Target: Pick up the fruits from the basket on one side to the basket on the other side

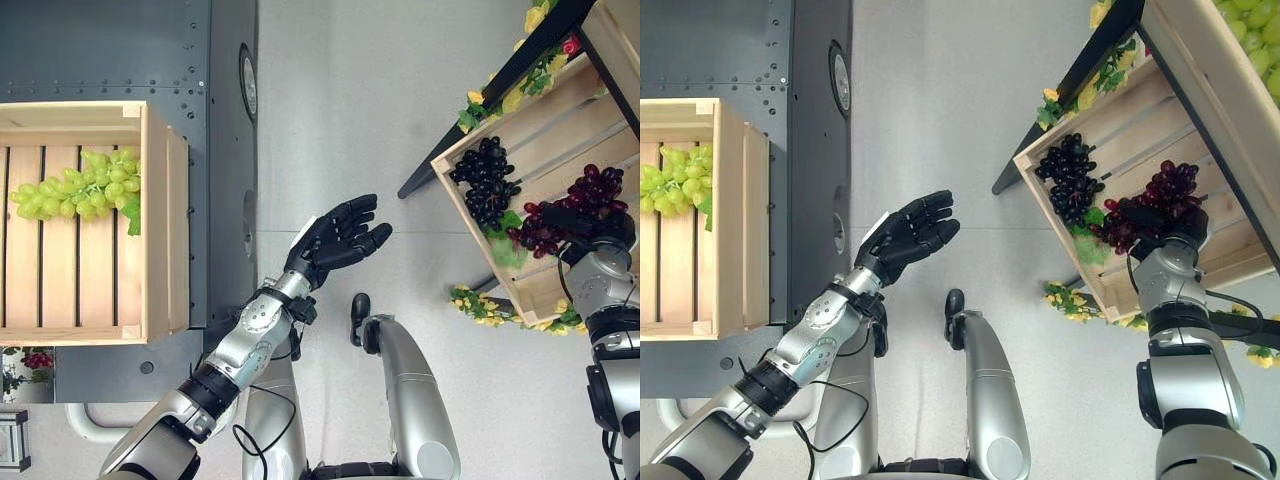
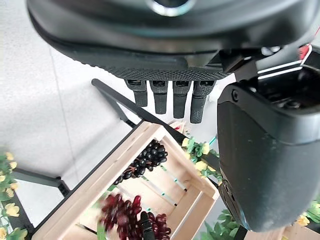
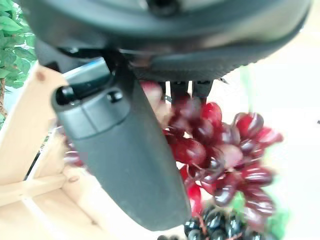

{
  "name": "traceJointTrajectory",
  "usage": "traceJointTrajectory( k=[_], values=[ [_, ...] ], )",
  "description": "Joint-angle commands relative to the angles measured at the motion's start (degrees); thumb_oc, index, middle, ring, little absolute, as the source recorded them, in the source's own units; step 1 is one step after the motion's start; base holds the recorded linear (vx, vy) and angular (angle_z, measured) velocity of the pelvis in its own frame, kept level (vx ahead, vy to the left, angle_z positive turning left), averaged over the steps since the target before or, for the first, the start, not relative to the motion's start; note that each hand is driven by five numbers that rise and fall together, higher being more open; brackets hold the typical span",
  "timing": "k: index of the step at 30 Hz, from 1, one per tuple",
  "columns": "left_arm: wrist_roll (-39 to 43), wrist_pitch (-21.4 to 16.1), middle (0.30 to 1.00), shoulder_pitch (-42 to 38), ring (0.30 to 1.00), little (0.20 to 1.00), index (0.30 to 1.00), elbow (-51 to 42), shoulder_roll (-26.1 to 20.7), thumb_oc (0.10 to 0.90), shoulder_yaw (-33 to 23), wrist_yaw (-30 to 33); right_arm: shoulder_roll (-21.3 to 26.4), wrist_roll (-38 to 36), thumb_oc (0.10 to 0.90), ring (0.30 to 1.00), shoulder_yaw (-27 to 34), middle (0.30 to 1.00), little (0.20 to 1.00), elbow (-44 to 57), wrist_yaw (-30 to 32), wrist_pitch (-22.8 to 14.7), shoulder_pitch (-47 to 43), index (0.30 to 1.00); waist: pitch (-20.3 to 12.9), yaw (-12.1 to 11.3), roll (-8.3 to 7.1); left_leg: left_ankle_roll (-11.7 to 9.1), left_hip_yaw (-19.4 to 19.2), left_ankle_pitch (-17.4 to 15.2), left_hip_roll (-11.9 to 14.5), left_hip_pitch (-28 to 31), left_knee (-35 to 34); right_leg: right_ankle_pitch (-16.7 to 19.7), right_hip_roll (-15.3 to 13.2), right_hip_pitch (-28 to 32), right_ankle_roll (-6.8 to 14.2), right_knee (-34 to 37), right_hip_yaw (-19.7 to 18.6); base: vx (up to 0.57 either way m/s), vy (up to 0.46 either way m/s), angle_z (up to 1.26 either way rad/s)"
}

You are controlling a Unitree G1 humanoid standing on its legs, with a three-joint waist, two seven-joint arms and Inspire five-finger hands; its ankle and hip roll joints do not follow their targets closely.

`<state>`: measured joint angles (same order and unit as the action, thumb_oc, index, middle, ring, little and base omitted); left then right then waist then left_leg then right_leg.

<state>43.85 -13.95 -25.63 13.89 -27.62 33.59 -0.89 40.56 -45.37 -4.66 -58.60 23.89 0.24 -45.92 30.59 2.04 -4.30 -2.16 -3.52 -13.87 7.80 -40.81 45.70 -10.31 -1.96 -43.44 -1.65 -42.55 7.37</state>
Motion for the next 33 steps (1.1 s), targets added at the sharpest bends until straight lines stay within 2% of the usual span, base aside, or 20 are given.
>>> traceJointTrajectory(
  k=[1,8,18,22,27,33],
  values=[
    [0.7,-4.9,0.9,-1.6,0.9,0.9,0.9,-10.6,3.3,0.8,1.9,-2.0,12.0,3.2,0.8,0.9,1.0,0.9,0.9,0.1,7.0,-2.9,-5.0,0.9,-0.8,0.5,2.01,4.9,-5.9,-1.7,-3.3,2.5,3.9,2.3,1.0,6.2,-0.6,3.6,0.7,-0.02,0.006,-0.05],
    [0.8,-6.1,0.9,-2.0,0.9,0.9,0.9,-10.3,4.2,0.8,2.5,-1.4,12.3,4.3,0.8,0.9,-0.3,0.9,0.9,-1.2,6.9,-0.8,-6.3,0.9,-0.8,0.9,2.79,4.7,-6.5,-1.1,-3.3,3.2,3.1,1.9,1.0,6.2,-0.9,3.7,0.6,0.0,0.005,0.0],
    [0.6,-5.9,0.9,-2.1,0.9,0.9,0.9,-10.6,5.0,0.8,2.3,-2.1,11.7,6.8,0.8,0.9,-2.0,0.9,0.9,0.1,0.1,-1.4,-6.1,0.9,-0.8,1.1,3.25,4.9,-7.1,-1.1,-3.4,3.9,3.3,1.3,0.6,6.4,-1.3,3.1,0.5,0.0,0.0,0.0],
    [0.6,-6.4,0.9,-2.1,0.9,0.9,0.9,-10.0,5.2,0.8,2.1,-2.3,10.6,8.2,0.8,0.9,-2.5,0.9,0.9,2.5,-2.0,-3.4,-5.0,0.9,-0.8,1.3,3.34,4.8,-7.5,-0.9,-3.3,4.6,3.1,1.2,0.5,6.9,-1.3,3.2,0.5,0.0,0.017,0.0],
    [0.0,-6.9,0.9,-2.3,0.9,0.9,0.9,-8.5,6.4,0.8,1.6,-1.8,7.5,14.8,0.8,0.9,-5.1,0.9,0.9,7.7,-4.0,-7.2,-3.0,0.9,-0.8,1.8,3.31,4.8,-8.0,-0.5,-3.3,6.5,1.9,0.7,0.5,8.5,-1.5,3.6,0.2,-0.01,0.048,-0.02],
    [-3.0,-4.6,0.9,-1.9,0.9,0.9,0.9,-6.2,7.1,0.8,0.8,0.7,2.2,23.5,0.8,0.9,-8.0,0.9,0.9,15.2,-3.2,-9.6,2.7,0.9,-0.8,2.1,3.09,4.9,-8.8,-0.1,-3.0,10.4,-0.4,0.4,0.0,12.2,-1.5,4.9,0.1,0.01,0.041,0.02]
  ],
)
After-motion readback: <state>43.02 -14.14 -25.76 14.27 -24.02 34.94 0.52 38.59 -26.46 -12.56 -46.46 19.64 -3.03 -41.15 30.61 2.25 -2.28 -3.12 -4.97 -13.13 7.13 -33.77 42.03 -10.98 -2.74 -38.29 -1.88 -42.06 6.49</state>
